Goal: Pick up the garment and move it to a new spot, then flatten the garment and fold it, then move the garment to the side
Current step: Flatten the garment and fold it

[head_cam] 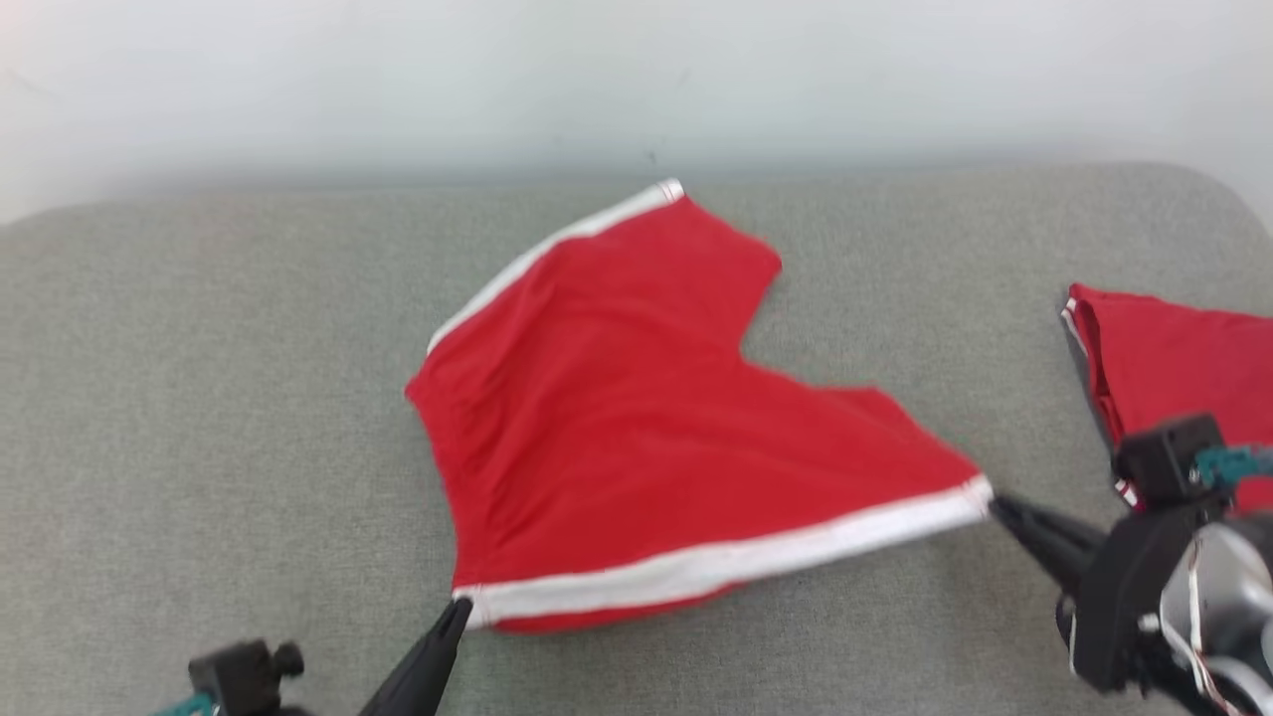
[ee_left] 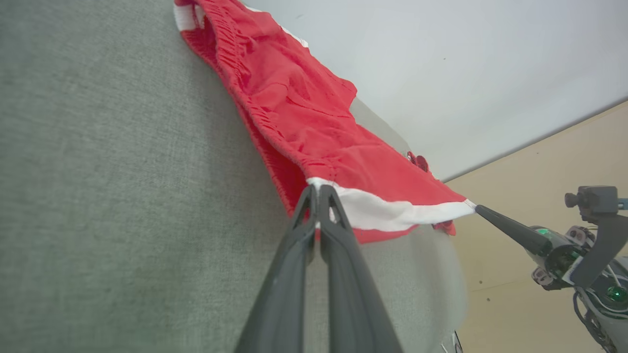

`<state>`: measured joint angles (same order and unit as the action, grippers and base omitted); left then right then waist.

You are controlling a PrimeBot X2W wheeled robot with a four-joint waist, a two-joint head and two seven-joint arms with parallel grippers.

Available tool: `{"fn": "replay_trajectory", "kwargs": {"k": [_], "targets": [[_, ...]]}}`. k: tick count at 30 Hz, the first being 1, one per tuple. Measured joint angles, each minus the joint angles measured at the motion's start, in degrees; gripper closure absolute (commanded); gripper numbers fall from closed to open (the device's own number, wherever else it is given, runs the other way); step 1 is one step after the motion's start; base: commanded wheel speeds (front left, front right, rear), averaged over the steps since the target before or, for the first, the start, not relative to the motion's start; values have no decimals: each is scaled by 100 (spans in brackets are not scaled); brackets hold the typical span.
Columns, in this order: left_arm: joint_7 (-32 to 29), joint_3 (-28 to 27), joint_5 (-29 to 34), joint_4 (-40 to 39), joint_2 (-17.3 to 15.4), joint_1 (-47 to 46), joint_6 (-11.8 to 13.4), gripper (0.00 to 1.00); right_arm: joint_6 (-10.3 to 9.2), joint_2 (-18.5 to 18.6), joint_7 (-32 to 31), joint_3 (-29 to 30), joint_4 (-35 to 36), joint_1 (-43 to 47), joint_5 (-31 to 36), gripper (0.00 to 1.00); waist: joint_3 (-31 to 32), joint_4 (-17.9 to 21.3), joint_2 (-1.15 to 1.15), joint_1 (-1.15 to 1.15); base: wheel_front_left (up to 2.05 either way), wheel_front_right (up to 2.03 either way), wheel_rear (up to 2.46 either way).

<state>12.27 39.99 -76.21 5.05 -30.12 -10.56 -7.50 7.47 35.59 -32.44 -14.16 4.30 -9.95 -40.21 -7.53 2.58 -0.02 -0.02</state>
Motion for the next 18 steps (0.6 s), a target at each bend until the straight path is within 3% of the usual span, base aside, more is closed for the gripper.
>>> {"fn": "replay_trajectory", "kwargs": {"k": [9,14,18], "targets": [[-260,137,-272,-593,-488,745,34,100,0,-318,-1241,776,968,1367,-299,100,21,-81,2,2,0,0,0],[-231,64,-354,-934,-684,961,148,100,0,-463,-1325,1077,1543,1557,-381,100,-51,-101,1,2,0,0,0],[-36,-213,-412,-1244,-637,864,142,100,0,-500,-1143,1099,1667,1077,-359,100,-139,-129,2,2,0,0,0]]}}
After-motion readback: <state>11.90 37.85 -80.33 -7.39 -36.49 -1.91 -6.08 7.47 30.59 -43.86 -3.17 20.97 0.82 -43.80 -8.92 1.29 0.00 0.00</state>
